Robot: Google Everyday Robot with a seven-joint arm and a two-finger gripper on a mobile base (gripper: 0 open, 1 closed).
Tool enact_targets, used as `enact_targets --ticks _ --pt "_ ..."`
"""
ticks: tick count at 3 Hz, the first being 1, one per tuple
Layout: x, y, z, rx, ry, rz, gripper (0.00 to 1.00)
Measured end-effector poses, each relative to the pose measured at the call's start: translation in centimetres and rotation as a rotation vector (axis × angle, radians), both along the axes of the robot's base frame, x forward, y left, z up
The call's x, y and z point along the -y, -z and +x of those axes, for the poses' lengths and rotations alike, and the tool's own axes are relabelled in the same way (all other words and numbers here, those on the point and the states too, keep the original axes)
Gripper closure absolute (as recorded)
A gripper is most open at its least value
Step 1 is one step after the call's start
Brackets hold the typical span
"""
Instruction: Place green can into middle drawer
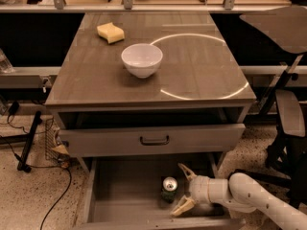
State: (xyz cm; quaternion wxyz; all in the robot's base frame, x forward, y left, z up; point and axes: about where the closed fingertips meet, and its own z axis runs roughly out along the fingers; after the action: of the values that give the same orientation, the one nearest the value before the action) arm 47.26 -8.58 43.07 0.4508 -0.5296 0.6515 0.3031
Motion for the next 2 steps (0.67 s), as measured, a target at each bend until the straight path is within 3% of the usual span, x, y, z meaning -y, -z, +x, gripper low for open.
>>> enact_targets --ticks 1,2 --pt "2.6 -4.0 0.3 0.033 0.07 -0.023 0.0" --pt "8.9 -10.6 0.1 0.075 0.193 -0.107 0.26"
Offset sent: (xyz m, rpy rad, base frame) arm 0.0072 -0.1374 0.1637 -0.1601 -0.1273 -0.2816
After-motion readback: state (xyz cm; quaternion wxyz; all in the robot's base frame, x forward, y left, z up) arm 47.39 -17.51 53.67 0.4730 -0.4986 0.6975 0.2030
